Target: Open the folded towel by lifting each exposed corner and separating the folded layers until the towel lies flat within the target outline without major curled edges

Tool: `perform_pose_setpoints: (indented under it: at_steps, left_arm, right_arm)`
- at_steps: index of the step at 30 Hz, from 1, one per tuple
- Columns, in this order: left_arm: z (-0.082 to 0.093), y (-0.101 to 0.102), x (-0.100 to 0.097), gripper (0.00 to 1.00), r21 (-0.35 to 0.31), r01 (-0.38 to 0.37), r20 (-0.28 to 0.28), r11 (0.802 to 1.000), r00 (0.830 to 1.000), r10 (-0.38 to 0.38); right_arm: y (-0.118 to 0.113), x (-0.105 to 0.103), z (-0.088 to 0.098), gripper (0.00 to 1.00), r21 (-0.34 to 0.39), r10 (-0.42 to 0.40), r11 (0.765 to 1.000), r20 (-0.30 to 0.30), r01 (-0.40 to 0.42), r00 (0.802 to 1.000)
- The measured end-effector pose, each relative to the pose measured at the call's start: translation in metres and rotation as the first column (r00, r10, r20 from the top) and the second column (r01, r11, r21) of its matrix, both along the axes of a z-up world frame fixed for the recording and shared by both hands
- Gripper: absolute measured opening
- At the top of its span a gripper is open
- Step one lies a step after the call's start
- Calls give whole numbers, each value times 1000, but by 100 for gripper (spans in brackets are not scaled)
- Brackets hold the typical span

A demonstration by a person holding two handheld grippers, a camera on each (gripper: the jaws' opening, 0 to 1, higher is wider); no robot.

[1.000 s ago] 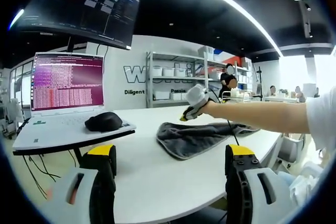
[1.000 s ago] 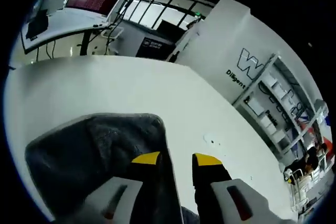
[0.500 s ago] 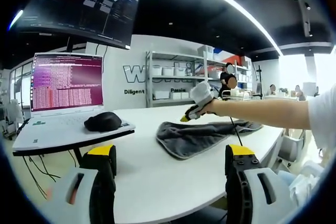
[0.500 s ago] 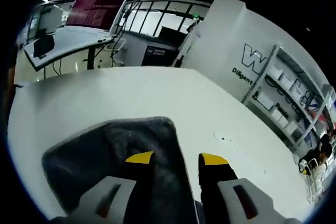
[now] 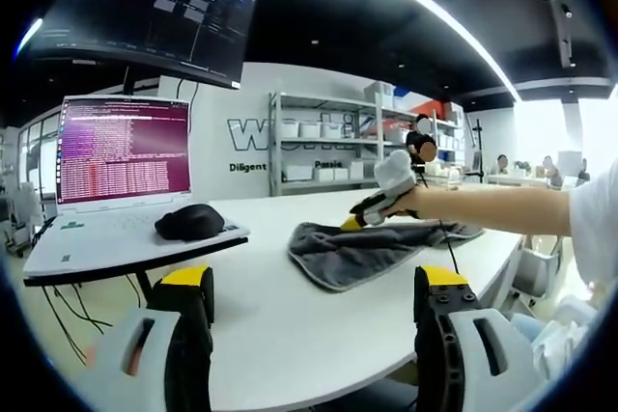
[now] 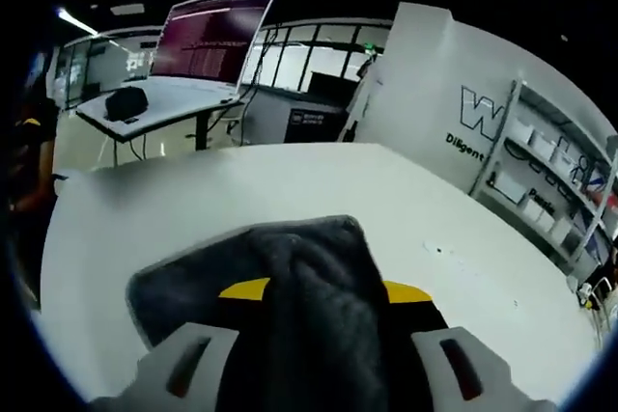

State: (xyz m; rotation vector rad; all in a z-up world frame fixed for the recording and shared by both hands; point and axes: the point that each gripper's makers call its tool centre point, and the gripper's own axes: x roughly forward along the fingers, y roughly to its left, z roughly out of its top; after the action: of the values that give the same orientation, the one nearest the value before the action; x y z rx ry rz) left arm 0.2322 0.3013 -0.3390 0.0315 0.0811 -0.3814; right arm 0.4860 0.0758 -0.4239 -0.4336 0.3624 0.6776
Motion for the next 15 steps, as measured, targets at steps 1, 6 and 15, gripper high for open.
perform_pose_setpoints:
  at_steps: [1, 6, 15]
  left_arm:
    - [0, 0, 0, 84, 0, 0, 1, 1000, 1000, 0]
    - [-1, -3, 0, 84, 3, 0, -2, 1000, 1000, 0]
    - [-8, -16, -7, 84, 6, -3, -4, 1000, 1000, 3]
  right_arm:
    - [-1, -5, 0, 42, 18, 3, 1000, 1, -3, 1000]
    - [-6, -28, -1, 50, 51, 47, 998, 38, -49, 998]
    - [-26, -66, 1, 57, 93, 63, 993, 73, -70, 995]
